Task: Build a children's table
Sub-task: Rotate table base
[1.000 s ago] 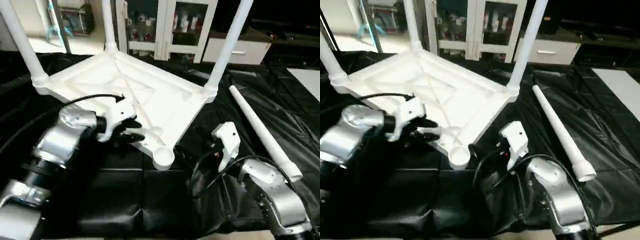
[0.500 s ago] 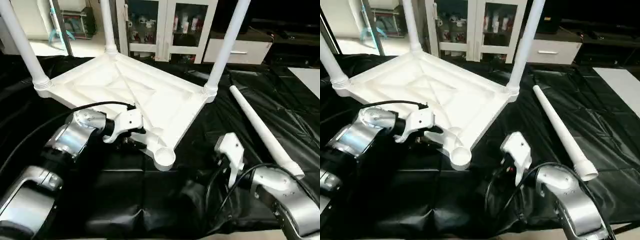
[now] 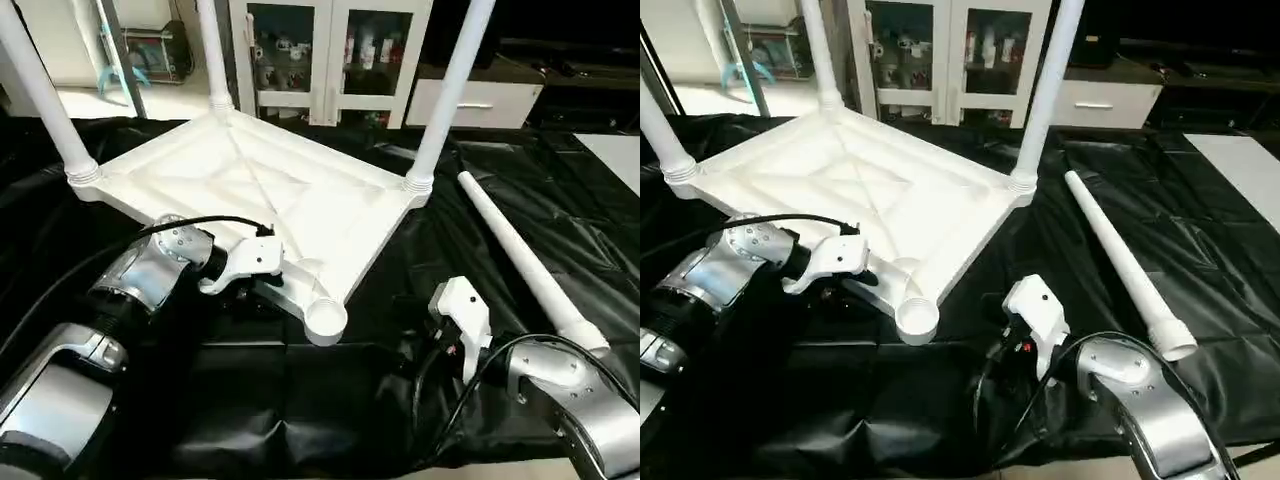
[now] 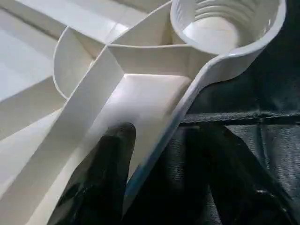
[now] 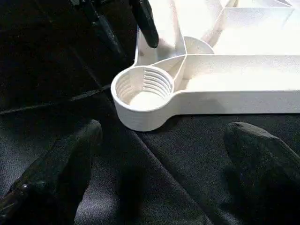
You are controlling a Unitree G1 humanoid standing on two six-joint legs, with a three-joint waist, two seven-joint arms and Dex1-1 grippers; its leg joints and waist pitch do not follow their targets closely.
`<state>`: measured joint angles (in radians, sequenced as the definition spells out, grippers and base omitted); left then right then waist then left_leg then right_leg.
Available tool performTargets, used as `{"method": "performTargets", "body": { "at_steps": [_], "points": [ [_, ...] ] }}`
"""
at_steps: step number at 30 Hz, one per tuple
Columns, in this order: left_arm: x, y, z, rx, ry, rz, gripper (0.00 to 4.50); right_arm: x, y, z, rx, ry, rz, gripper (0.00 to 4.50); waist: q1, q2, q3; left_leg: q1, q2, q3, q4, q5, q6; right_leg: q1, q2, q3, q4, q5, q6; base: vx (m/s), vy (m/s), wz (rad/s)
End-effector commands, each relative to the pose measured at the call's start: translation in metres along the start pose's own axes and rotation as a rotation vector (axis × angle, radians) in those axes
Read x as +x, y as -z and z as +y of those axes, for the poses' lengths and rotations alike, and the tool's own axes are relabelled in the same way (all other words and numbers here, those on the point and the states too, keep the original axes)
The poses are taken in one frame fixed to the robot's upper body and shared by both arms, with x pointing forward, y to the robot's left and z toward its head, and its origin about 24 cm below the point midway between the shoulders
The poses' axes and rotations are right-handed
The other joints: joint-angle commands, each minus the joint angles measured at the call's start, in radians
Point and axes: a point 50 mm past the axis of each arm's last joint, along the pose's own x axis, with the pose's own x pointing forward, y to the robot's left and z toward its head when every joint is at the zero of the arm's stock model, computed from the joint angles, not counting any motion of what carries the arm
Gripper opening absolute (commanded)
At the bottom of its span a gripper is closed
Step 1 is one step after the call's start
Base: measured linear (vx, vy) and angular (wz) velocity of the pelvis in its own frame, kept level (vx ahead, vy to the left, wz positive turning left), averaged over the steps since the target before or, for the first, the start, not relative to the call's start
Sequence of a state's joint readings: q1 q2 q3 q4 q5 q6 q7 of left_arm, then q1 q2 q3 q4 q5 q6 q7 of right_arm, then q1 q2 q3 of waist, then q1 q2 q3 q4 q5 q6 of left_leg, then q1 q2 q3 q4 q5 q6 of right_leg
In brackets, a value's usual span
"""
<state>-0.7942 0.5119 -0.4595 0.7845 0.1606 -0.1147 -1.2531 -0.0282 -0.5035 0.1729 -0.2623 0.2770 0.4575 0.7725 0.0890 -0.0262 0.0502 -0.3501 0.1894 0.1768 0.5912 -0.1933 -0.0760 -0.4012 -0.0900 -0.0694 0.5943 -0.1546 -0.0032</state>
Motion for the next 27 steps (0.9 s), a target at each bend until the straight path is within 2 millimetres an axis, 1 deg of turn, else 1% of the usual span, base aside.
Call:
{"method": "performTargets", "body": {
  "at_steps": [1, 3, 4, 5, 7, 8, 10, 11, 14, 15, 20, 21, 22, 23, 25, 27],
  "points": [
    [0.004, 0.003, 0.000, 0.008, -0.008, 0.036, 2.56, -0.001, -0.003, 0.000, -0.009, 0.001, -0.002, 4.50, 0.003, 0.009, -0.060, 0.005, 0.039, -0.016, -0.082, -0.293, -0.013, 0.046, -0.060, 0.046, -0.067, -0.278, -0.183, 0.000, 0.000, 0.00],
    [0.009, 0.005, 0.000, 0.023, -0.023, 0.051, 2.56, 0.000, -0.003, 0.001, -0.007, -0.001, -0.003, 4.50, 0.003, 0.010, -0.059, 0.005, 0.040, -0.017, -0.083, -0.306, -0.013, 0.045, -0.061, 0.045, -0.072, -0.309, -0.173, 0.000, 0.000, 0.00],
    [0.010, 0.006, -0.001, 0.032, -0.013, 0.062, 2.56, 0.000, -0.003, 0.001, -0.007, -0.002, -0.003, 4.50, 0.003, 0.008, -0.059, 0.006, 0.039, -0.016, -0.083, -0.309, -0.013, 0.045, -0.061, 0.046, -0.073, -0.319, -0.168, 0.000, 0.000, 0.00],
    [0.011, 0.006, -0.002, 0.041, -0.008, 0.071, 2.28, 0.000, -0.002, 0.001, -0.007, -0.001, -0.002, 4.50, 0.003, 0.009, -0.058, 0.006, 0.041, -0.019, -0.085, -0.321, -0.017, 0.044, -0.062, 0.046, -0.075, -0.344, -0.161, 0.000, 0.000, 0.00],
    [0.011, 0.006, -0.002, 0.044, -0.008, 0.072, 2.19, 0.000, -0.002, 0.001, -0.007, -0.001, -0.001, 4.50, 0.003, 0.009, -0.057, 0.008, 0.041, -0.019, -0.085, -0.331, -0.020, 0.043, -0.063, 0.046, -0.076, -0.353, -0.159, 0.000, 0.000, 0.00],
    [0.011, 0.006, -0.002, 0.047, 0.007, 0.081, 2.16, 0.000, -0.002, 0.001, -0.007, 0.000, -0.001, 4.50, 0.003, 0.011, -0.057, 0.007, 0.041, -0.019, -0.086, -0.331, -0.020, 0.042, -0.063, 0.046, -0.077, -0.354, -0.159, 0.000, 0.000, 0.00],
    [0.012, 0.008, -0.004, 0.049, 0.025, 0.100, 1.95, 0.000, -0.002, 0.001, -0.006, 0.001, -0.002, 4.50, 0.002, 0.010, -0.057, 0.007, 0.042, -0.019, -0.086, -0.329, -0.021, 0.042, -0.063, 0.046, -0.076, -0.347, -0.160, 0.000, 0.000, 0.00],
    [0.013, 0.008, -0.004, 0.053, 0.031, 0.113, 1.84, 0.000, -0.002, 0.001, -0.006, 0.002, -0.002, 4.50, 0.003, 0.010, -0.059, 0.007, 0.042, -0.019, -0.085, -0.319, -0.020, 0.043, -0.062, 0.047, -0.073, -0.321, -0.166, 0.000, 0.000, 0.00],
    [0.013, 0.012, -0.006, 0.046, 0.037, 0.140, 1.69, 0.000, -0.001, 0.002, -0.005, 0.003, -0.004, 4.50, 0.003, 0.010, -0.059, 0.006, 0.041, -0.018, -0.085, -0.305, -0.016, 0.045, -0.062, 0.047, -0.070, -0.295, -0.177, 0.000, 0.000, 0.00],
    [0.013, 0.013, -0.007, 0.037, 0.041, 0.141, 1.46, 0.000, -0.001, 0.002, -0.005, 0.002, -0.004, 4.50, 0.002, 0.008, -0.058, 0.004, 0.042, -0.018, -0.085, -0.303, -0.016, 0.046, -0.062, 0.047, -0.069, -0.293, -0.179, 0.000, 0.000, 0.00],
    [0.013, 0.020, -0.015, -0.008, 0.056, 0.155, 1.32, 0.001, 0.000, 0.003, -0.005, -0.001, -0.006, 4.50, -0.001, 0.007, -0.058, 0.003, 0.043, -0.018, -0.086, -0.300, -0.011, 0.045, -0.065, 0.048, -0.070, -0.320, -0.178, 0.000, 0.000, 0.00],
    [0.013, 0.021, -0.016, -0.024, 0.053, 0.153, 1.25, 0.001, 0.000, 0.003, -0.006, -0.001, -0.006, 4.50, -0.002, 0.007, -0.057, 0.003, 0.042, -0.016, -0.085, -0.302, -0.009, 0.044, -0.063, 0.048, -0.071, -0.328, -0.176, 0.000, 0.000, 0.00],
    [0.013, 0.022, -0.017, -0.039, 0.049, 0.151, 1.21, 0.001, 0.000, 0.003, -0.006, -0.002, -0.006, 4.50, -0.003, 0.003, -0.057, 0.004, 0.042, -0.016, -0.086, -0.303, -0.007, 0.043, -0.063, 0.048, -0.073, -0.341, -0.172, 0.000, 0.000, 0.00],
    [0.012, 0.022, -0.017, -0.044, 0.047, 0.150, 1.14, 0.001, 0.000, 0.003, -0.006, -0.002, -0.006, 4.50, -0.003, 0.005, -0.056, 0.004, 0.042, -0.016, -0.086, -0.308, -0.007, 0.042, -0.064, 0.048, -0.075, -0.363, -0.167, 0.000, 0.000, 0.00],
    [0.010, 0.027, -0.019, -0.087, 0.029, 0.158, 1.04, 0.001, 0.000, 0.002, -0.006, -0.004, -0.007, 4.50, -0.005, 0.004, -0.055, 0.004, 0.043, -0.017, -0.087, -0.313, -0.007, 0.040, -0.065, 0.048, -0.077, -0.392, -0.157, 0.000, 0.000, 0.00],
    [0.009, 0.028, -0.020, -0.098, 0.026, 0.160, 0.98, 0.002, 0.000, 0.002, -0.007, -0.005, -0.007, 4.50, -0.010, 0.004, -0.052, 0.004, 0.040, -0.017, -0.087, -0.332, -0.005, 0.037, -0.064, 0.047, -0.085, -0.450, -0.136, 0.000, 0.000, 0.00]
  ]
}}
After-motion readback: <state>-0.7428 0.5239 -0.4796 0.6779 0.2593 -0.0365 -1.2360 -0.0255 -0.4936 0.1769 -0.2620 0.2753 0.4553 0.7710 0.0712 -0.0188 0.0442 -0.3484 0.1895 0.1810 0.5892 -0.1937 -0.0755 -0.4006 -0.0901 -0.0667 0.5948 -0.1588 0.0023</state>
